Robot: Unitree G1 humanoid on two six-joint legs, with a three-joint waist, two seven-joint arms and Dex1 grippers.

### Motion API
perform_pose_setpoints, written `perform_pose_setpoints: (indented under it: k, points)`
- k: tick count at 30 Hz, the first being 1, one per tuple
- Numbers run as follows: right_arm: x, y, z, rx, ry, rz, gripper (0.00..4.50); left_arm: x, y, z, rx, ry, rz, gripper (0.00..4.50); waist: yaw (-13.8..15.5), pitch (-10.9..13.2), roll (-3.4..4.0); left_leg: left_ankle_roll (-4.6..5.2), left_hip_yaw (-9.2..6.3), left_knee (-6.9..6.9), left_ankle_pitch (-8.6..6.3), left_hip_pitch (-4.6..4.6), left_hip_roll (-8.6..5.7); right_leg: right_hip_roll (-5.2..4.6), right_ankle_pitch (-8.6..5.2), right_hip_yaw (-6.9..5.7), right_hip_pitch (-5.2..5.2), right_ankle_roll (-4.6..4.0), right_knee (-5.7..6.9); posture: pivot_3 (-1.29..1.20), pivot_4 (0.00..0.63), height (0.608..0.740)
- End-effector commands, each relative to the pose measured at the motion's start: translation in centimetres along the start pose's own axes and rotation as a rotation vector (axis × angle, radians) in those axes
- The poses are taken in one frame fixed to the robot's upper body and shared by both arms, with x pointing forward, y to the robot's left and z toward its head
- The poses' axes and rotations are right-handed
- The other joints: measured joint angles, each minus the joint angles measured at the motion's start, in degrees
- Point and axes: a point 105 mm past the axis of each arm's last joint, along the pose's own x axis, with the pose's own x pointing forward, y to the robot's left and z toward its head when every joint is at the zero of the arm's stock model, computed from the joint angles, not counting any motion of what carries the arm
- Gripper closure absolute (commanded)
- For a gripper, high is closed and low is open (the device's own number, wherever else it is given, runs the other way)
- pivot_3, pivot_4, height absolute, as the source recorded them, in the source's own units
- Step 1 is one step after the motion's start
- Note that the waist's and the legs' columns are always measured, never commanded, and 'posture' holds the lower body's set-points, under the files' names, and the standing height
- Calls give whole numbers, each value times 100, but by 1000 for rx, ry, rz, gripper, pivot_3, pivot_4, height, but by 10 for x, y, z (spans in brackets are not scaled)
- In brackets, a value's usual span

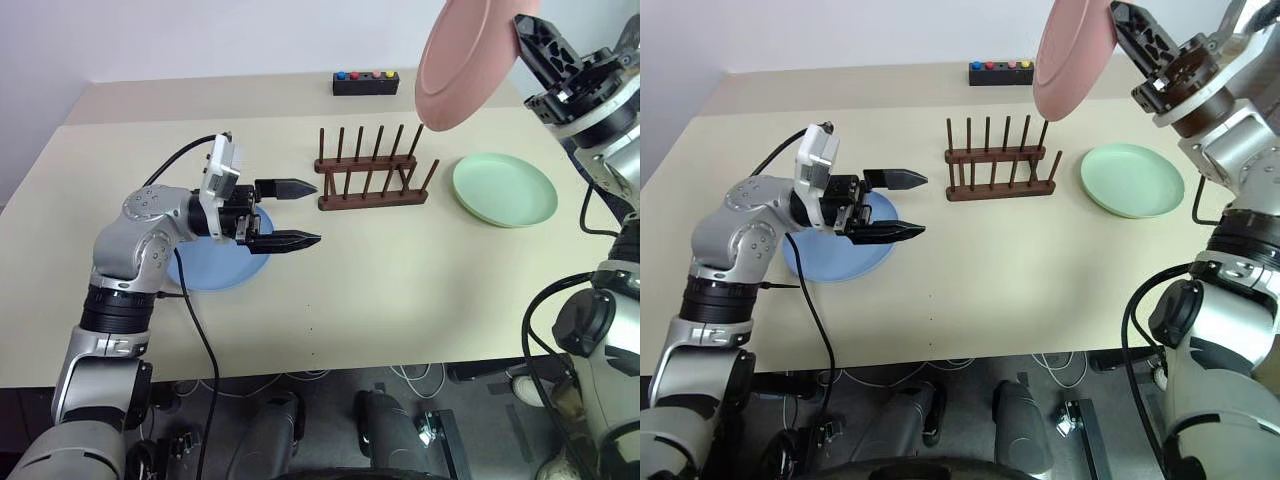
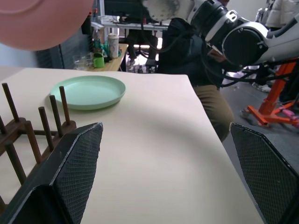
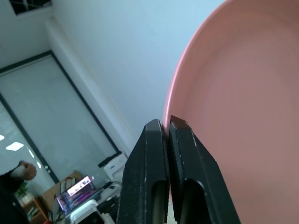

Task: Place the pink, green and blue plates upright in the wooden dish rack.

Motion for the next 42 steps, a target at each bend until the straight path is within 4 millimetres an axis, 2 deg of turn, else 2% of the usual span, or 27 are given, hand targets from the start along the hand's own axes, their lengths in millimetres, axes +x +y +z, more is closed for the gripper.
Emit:
perform_pose_setpoints:
  k: [1,7,15,20,24,30,38,42]
  points:
    - [7,1,6,-34,-14,42,4472,-4,-3,13,55,-19,15,0,-2,0,0,0,0,0,0,0,0,1,0,0,0,0,1,0,150,740]
    - [3,-19,-15,-48,85,14,4472,-7,-6,14,57,-14,30,0,-10,0,0,0,2,0,0,0,0,3,0,0,-1,0,2,0,150,740]
    - [-5,-43,-23,-56,126,-53,4472,-7,-7,14,58,-11,40,0,-9,1,1,-1,2,0,0,0,0,4,0,0,-2,0,3,0,150,740]
    - [-4,-44,-19,-55,115,-47,4472,-8,-8,14,58,-9,41,0,-10,1,1,-2,3,0,0,0,-2,3,0,0,-2,0,3,0,150,740]
    - [-2,-37,-2,-59,58,-26,4472,-8,-8,14,57,-6,43,0,-11,1,2,-3,2,0,1,0,-1,4,0,0,-3,0,4,0,150,740]
    - [1,-28,13,-73,32,-10,4472,-7,-9,12,55,-4,42,0,-12,2,3,-3,3,-1,1,0,-2,3,0,0,-3,0,3,0,150,740]
    - [-15,-52,-6,-69,82,-106,4472,-7,-11,13,61,1,38,0,-14,2,3,-3,3,-2,1,0,-2,4,0,0,-3,0,3,0,150,740]
    - [-19,-57,-11,-61,91,-119,4472,-8,-11,13,62,4,37,0,-23,2,4,-4,4,-2,1,1,-2,4,0,0,-3,0,4,0,150,740]
